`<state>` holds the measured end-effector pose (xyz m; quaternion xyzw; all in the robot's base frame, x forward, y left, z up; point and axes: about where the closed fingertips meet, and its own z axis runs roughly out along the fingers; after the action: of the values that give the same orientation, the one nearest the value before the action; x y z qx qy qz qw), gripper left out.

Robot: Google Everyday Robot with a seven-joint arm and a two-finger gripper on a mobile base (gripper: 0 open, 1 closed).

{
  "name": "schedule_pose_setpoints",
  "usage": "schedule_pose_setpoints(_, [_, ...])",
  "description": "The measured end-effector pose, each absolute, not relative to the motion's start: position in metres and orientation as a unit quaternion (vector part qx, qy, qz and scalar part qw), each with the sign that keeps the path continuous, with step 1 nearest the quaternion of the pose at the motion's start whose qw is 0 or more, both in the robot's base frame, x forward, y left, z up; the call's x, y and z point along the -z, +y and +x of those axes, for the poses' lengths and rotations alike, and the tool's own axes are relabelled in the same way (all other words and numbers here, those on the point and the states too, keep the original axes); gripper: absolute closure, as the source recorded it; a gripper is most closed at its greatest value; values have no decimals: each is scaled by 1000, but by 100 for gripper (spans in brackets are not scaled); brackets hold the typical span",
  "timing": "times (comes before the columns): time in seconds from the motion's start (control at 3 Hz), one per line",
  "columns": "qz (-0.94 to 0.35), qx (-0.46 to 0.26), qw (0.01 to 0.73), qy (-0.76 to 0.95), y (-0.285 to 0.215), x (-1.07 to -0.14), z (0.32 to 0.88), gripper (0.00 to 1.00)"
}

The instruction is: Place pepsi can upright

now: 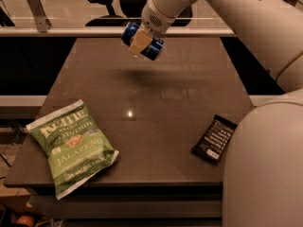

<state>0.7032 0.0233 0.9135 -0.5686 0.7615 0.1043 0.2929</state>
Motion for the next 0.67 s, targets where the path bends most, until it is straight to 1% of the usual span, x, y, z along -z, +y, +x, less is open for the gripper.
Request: schedule_pose_setpoints(0.67, [-571, -193, 399, 691, 28, -923, 713, 100])
